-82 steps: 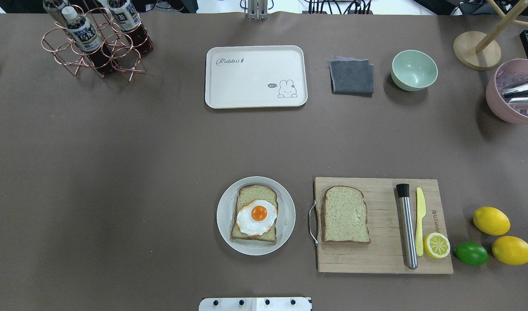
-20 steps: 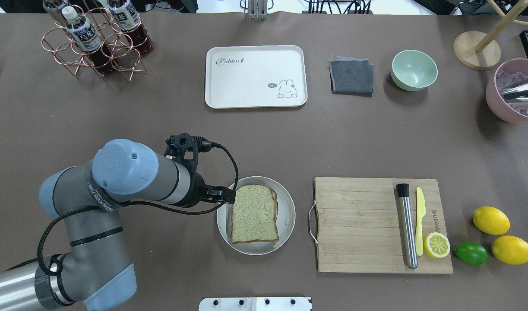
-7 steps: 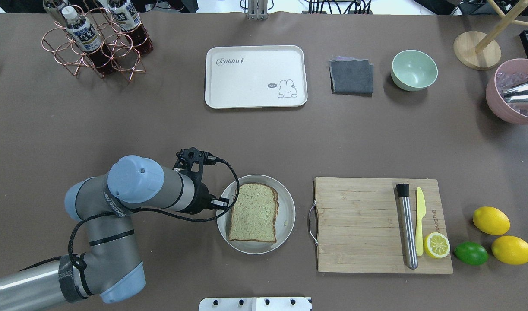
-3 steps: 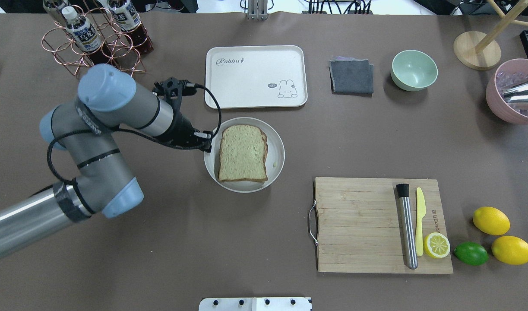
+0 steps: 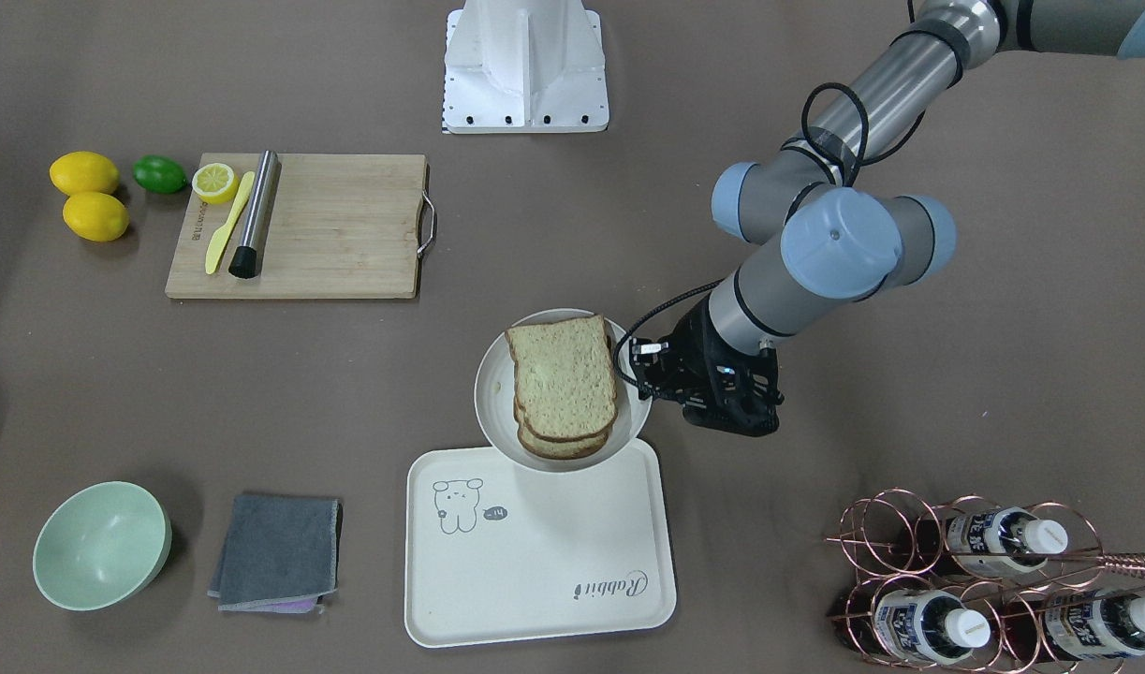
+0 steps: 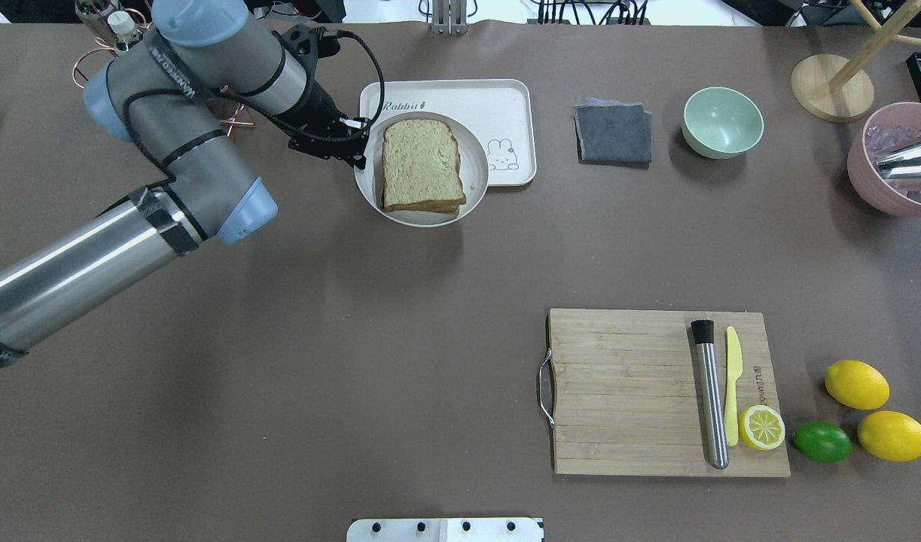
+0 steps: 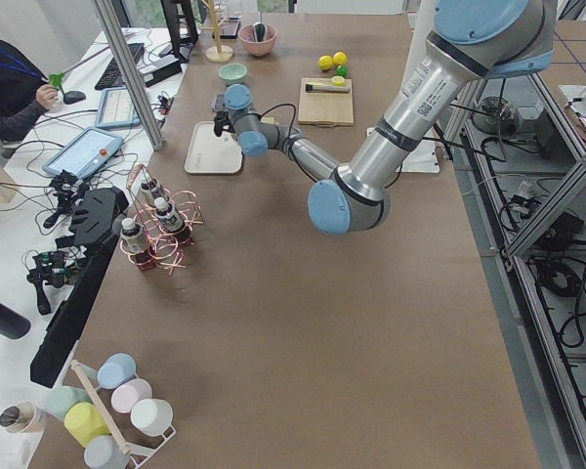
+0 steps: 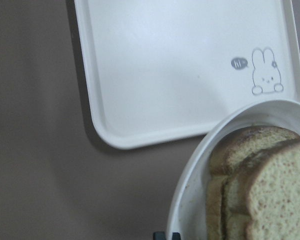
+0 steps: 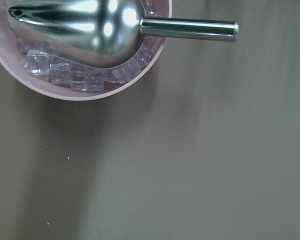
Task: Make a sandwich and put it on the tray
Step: 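Slide the plate with the left gripper onto the white Rabbit tray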
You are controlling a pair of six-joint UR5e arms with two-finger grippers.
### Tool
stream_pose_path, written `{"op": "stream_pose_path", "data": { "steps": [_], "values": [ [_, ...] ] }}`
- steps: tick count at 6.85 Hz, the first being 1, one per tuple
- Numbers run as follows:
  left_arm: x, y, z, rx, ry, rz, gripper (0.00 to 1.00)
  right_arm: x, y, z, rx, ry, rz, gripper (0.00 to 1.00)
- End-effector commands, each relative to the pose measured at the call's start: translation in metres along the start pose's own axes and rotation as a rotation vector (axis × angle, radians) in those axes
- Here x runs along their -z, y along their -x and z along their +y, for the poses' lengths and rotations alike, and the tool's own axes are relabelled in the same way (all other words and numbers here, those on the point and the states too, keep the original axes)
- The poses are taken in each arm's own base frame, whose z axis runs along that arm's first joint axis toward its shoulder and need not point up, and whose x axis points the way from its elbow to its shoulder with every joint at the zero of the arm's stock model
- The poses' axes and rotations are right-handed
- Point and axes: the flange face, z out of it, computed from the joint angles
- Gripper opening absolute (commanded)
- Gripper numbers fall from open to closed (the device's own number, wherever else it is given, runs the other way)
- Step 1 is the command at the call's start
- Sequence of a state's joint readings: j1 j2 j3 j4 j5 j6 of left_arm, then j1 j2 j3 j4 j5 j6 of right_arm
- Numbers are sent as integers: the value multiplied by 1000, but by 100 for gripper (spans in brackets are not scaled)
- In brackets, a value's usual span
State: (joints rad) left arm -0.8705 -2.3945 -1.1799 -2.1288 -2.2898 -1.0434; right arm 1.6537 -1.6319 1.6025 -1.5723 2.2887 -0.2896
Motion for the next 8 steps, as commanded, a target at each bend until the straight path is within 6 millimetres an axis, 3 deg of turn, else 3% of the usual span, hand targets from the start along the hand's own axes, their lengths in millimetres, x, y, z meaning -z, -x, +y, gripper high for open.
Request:
{"op": "stream_pose_path", "data": {
  "steps": [1,3,7,8],
  "values": [
    [-4,-21,-75,34,-3,-58,0,0,0,-1,-3,-2,-1,100],
    [-29,-22,-105,29,-42,-109,0,1,0,-6,-5,-4,1,100],
    [-61,-49,-88,-5,-92,-143,0,-4,-5,-6,-14,7,-4,100],
    [-61,-49,-88,-7,-94,-144,73,-6,-5,-3,-14,10,-5,100]
  ]
}}
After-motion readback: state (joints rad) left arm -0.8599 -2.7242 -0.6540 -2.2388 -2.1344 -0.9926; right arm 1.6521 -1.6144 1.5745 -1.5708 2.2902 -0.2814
